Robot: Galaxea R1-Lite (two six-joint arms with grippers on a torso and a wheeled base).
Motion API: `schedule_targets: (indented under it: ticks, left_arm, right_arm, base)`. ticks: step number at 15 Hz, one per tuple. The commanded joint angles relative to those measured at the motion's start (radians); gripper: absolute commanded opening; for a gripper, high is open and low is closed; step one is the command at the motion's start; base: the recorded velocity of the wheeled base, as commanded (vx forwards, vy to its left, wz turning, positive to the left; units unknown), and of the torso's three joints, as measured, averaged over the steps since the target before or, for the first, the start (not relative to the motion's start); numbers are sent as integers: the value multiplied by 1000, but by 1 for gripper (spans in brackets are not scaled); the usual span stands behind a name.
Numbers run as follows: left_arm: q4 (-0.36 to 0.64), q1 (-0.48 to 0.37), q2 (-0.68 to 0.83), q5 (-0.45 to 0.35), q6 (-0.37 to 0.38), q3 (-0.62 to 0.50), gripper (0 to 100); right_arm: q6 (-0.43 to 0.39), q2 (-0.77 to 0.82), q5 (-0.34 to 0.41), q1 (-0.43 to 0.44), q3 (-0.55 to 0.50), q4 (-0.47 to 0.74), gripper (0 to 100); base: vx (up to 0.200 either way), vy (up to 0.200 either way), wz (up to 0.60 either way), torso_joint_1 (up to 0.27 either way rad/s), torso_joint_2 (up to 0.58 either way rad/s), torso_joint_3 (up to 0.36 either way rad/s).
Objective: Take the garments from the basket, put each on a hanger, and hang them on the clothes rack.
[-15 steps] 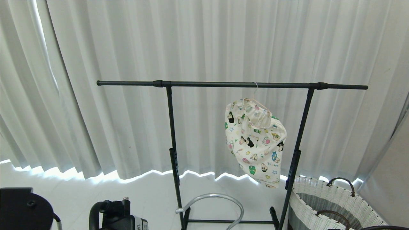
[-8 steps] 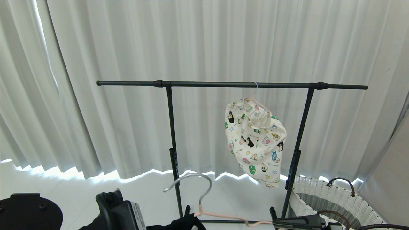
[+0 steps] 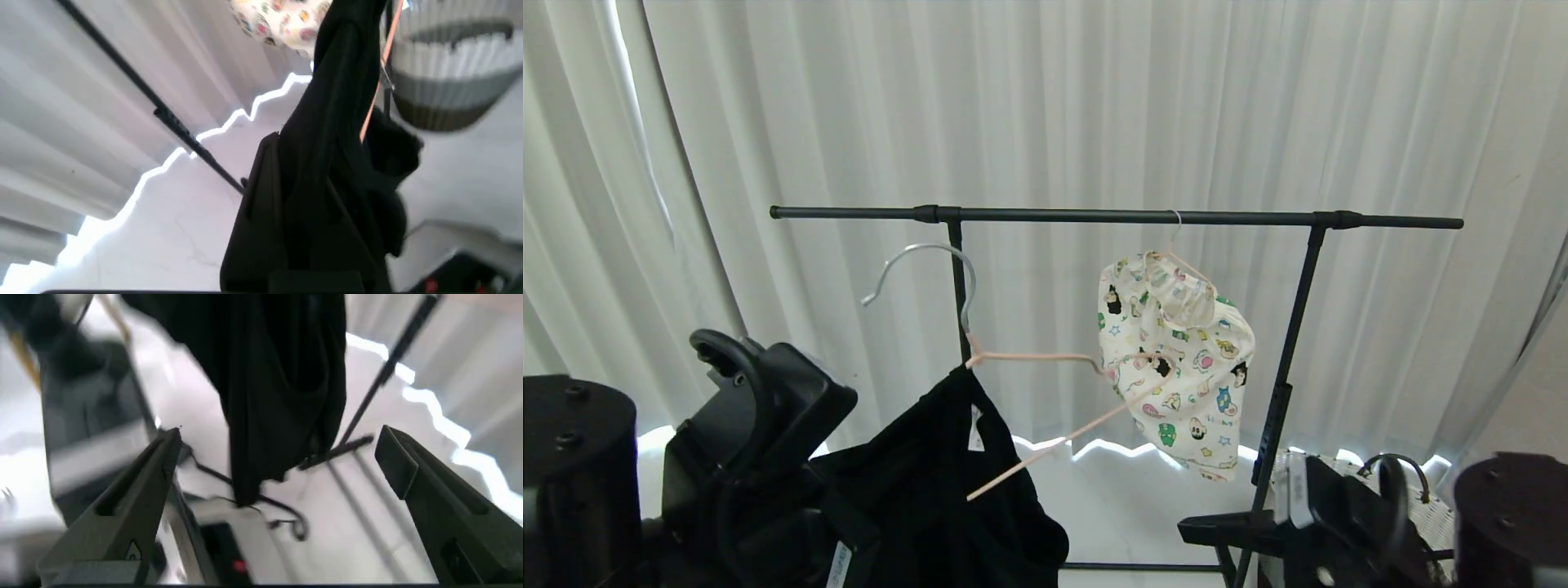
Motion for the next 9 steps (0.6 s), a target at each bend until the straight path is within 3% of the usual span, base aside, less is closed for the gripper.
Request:
schedule_targets:
  ticks: [1,3,5,9]
  left_arm:
    - [1,2,28,19,-24,-39,0]
    - [1,2,27,19,-30,-48,0]
    - [1,0,24,19,-30,-51,0]
    - [1,-3,24,19,-28,-75,0]
  right_arm:
    - [153,129,-99,8,-160,90,100]
    - [259,208,-236,10,-262,162,100]
    - [331,263,-306,10,-319,162,100]
    - [343,353,-423,22,-368,162,100]
  base:
    - [0,0,0,0,0,0]
    - [0,0,0,0,0,0]
    - [0,0,0,0,0,0]
    - [0,0,0,0,0,0]
